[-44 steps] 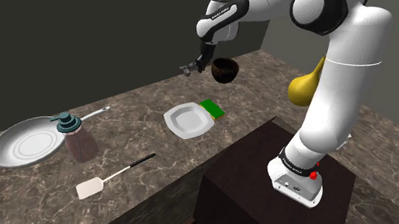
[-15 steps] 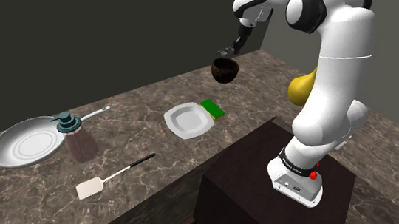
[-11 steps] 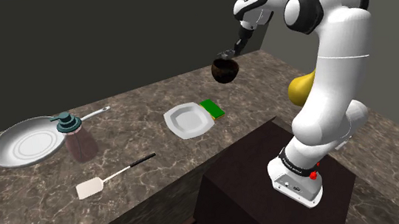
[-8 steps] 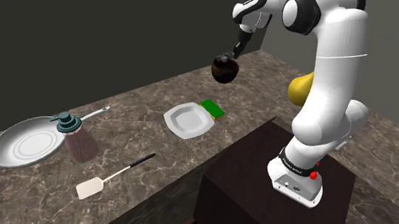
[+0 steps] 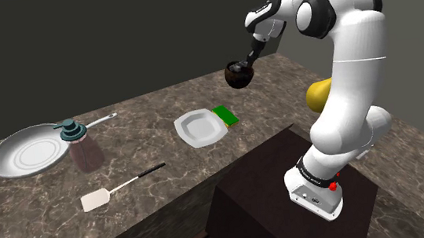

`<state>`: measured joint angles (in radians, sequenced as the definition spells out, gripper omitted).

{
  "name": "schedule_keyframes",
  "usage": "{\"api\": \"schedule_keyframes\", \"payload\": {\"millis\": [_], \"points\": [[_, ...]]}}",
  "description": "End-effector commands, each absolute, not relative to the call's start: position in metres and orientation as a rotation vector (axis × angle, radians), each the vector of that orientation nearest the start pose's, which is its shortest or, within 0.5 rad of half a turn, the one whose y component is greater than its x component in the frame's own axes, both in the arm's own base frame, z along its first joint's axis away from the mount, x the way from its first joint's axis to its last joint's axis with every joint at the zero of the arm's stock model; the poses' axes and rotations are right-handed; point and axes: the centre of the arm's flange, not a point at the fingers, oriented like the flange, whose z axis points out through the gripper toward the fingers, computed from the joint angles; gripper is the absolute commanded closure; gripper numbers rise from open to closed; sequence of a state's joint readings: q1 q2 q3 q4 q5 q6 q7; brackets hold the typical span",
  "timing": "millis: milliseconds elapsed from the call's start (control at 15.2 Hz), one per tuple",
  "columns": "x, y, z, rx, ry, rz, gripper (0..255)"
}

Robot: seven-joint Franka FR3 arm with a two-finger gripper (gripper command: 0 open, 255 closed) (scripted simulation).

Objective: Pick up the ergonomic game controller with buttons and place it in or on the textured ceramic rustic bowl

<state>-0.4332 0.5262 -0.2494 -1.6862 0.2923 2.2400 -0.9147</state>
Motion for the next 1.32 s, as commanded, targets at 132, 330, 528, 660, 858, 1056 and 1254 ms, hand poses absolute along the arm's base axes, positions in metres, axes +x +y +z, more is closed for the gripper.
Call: {"api": "schedule_keyframes", "payload": {"millis": [132,330,528,660,858,1056,1254], "points": [[0.544,-0.407,0.305,-3.093,-0.141,-0.177,255],[0.544,-0.407,0.305,-3.093,-0.141,-0.177,255],[0.544,-0.407,0.305,-3.093,-0.141,-0.177,0],[0.544,-0.407,0.305,-3.093,-0.141,-0.177,0],[0.541,-0.408,0.331,-3.093,-0.141,-0.177,0],[0.538,-0.409,0.355,-3.093,-0.141,-0.177,0],[0.538,-0.409,0.355,-3.093,-0.141,-0.177,0]]}}
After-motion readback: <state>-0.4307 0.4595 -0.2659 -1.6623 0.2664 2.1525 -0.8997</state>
